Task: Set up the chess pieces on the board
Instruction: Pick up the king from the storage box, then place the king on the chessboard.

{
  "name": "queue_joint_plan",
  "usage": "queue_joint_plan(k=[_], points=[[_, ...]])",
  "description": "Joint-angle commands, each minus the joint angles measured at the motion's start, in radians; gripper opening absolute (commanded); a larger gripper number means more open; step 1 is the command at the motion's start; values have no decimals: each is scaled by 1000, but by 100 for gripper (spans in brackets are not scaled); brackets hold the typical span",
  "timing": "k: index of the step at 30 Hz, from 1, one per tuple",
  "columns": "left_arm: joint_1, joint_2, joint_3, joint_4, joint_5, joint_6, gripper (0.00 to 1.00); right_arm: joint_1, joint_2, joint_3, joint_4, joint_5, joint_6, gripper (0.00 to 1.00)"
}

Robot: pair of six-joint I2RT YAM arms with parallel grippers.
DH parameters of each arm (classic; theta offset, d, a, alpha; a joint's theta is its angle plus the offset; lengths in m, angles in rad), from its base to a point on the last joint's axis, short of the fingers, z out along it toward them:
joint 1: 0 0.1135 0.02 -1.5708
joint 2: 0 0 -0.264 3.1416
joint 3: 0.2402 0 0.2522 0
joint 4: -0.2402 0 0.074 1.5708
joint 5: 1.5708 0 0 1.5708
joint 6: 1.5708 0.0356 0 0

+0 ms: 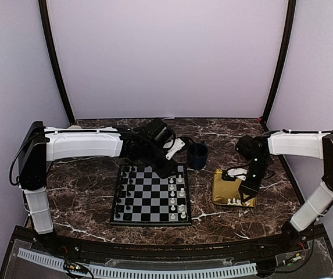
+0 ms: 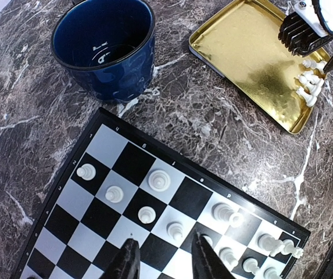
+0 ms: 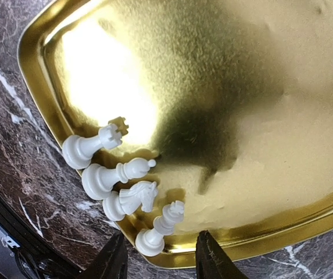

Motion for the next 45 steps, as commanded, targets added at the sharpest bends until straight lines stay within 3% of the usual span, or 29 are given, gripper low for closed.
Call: queue_joint_plan(k=[1, 20, 29, 33, 39, 45], points=[[-4, -37, -21, 23, -1, -17, 33, -2, 28, -24, -27, 32, 22, 41], [-3, -26, -35, 53, 14, -33, 33, 4, 97, -102, 128, 107, 28, 16], [-4, -45, -62, 80, 38, -36, 33, 1, 43, -58, 147, 70, 23, 11], [-4, -54, -75, 93, 45, -36, 33, 1, -72, 5, 150, -21, 7, 12], [-4, -92, -102, 127, 32, -49, 33, 13, -118, 91, 204, -254, -35, 14], [-3, -215, -196, 223, -122, -113, 34, 86, -92, 110, 491, -443, -18, 17]])
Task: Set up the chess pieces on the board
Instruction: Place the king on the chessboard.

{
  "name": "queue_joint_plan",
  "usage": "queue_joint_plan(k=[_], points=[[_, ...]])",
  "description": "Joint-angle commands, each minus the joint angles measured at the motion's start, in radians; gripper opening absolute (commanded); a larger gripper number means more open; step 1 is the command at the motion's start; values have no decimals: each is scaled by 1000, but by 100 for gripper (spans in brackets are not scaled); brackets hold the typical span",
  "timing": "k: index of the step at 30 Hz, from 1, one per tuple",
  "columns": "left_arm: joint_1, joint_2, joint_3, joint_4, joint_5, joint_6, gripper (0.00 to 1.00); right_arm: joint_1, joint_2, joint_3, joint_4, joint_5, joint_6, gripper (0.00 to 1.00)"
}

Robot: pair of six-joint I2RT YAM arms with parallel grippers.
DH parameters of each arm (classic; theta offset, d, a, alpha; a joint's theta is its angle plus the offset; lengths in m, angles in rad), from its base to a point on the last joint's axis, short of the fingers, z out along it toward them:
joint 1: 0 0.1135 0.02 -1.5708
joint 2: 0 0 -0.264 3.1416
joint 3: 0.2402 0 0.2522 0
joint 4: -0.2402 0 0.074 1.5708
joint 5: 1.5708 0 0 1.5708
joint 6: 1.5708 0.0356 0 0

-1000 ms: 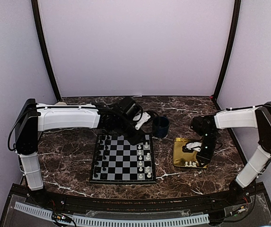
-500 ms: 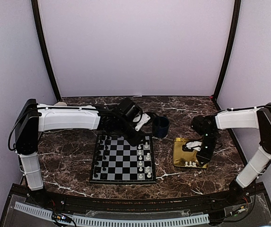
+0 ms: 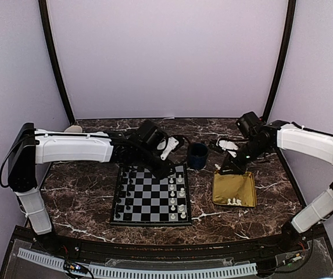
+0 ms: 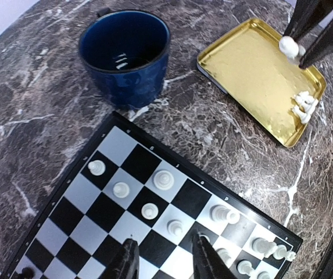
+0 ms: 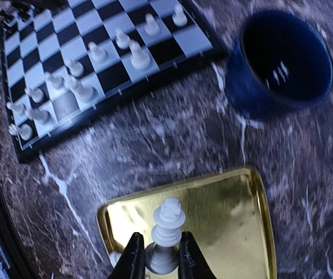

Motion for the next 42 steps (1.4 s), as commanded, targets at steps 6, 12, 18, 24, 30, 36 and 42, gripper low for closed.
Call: queue_joint_plan(k=[6, 12, 18, 24, 30, 36, 42], points=[[4, -274, -139, 155, -275, -100, 36, 190, 120, -2, 598, -229, 87, 18], [14, -407, -232, 208, -375, -160, 37, 272, 274, 3, 923, -248, 229, 17], [33, -502, -285, 211, -398, -195, 39, 322, 474, 84, 1062, -305, 380, 17], [41, -530, -310, 188, -400, -214, 39, 363, 560, 166, 1052, -270, 376, 17], [44, -519, -341, 194, -382, -228, 40, 365, 537, 153, 1028, -227, 363, 29], [56, -489, -344, 138, -344, -245, 42, 358, 458, 144, 941, -202, 328, 36], [111, -444, -346, 74, -212, -302, 41, 292, 332, 138, 816, -248, 324, 36]])
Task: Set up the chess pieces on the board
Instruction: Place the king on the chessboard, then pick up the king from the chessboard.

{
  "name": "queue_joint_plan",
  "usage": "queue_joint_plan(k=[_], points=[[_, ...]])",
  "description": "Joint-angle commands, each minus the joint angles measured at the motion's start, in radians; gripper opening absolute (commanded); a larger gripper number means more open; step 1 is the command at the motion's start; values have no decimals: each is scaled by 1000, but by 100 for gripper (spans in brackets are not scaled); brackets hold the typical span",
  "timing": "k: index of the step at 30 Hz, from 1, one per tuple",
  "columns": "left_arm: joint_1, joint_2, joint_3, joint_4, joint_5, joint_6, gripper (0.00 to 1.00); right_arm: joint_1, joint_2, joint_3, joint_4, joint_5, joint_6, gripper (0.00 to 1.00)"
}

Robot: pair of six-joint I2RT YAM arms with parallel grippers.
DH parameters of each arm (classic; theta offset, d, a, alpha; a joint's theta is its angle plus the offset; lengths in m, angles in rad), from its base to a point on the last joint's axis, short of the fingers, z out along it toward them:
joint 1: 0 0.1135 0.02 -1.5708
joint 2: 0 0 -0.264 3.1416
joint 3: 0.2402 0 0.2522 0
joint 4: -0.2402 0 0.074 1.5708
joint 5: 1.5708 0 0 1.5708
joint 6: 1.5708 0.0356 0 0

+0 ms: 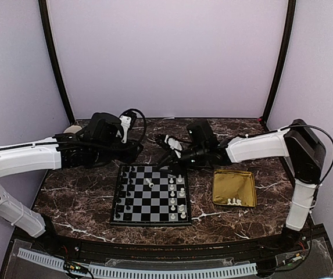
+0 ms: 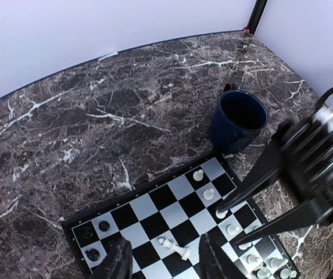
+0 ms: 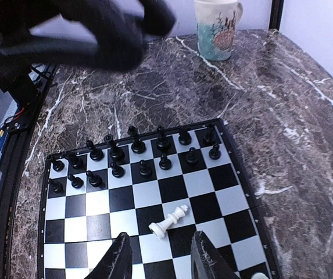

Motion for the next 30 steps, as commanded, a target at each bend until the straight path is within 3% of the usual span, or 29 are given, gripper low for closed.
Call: queue_joint_plan(k=[1, 7, 11, 13, 18, 30], points=[[49, 43, -8, -88, 124, -61, 40, -57, -130, 2, -129, -18, -21, 36], [82, 188, 63, -163, 280, -174, 37, -127, -307, -36, -307, 37, -73, 36], [74, 279, 75, -105, 334, -269, 38, -207, -394, -122, -366, 56, -78, 37], [69, 340, 108, -89, 335, -298, 38, -259, -417, -155, -351, 15, -72, 39], [62, 490, 274, -223, 292, -366, 39, -331, -411, -115, -389, -44, -58, 39], [56, 597, 339, -287, 271, -415, 40, -332, -405, -120, -397, -103, -84, 39]])
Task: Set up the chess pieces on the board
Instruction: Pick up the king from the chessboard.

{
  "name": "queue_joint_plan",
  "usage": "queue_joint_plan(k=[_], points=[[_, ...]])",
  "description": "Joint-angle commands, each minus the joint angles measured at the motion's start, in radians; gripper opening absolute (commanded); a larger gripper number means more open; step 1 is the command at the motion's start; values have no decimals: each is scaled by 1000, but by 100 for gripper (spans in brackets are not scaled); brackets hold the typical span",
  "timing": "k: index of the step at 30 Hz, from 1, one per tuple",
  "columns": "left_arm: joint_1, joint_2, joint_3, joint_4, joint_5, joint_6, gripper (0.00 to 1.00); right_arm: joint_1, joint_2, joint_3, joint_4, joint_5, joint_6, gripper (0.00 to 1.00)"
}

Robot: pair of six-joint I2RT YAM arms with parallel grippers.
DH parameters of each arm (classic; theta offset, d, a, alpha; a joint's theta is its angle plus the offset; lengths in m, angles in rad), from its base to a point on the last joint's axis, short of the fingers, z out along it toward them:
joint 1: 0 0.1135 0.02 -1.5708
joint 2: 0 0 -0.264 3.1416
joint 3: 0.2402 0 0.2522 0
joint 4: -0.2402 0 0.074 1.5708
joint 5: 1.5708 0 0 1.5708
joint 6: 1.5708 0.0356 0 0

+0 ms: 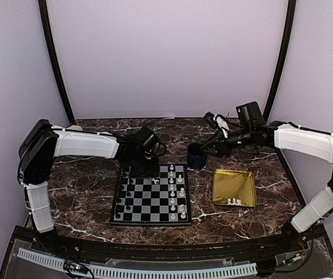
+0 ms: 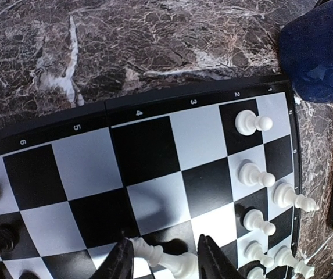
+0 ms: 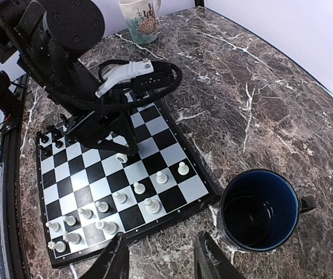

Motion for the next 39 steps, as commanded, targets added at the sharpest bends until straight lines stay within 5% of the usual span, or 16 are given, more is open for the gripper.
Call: queue_joint_plan(k=[1, 25, 39], points=[[-6, 25, 29, -43, -1, -21, 41, 4, 6, 17, -8, -46, -18, 39], [-92, 12, 69, -245, -135, 0, 43, 3, 34, 35, -38, -74, -23, 39], [-93, 27, 38, -253, -76, 5, 29, 4, 52, 43, -49, -89, -26, 39]])
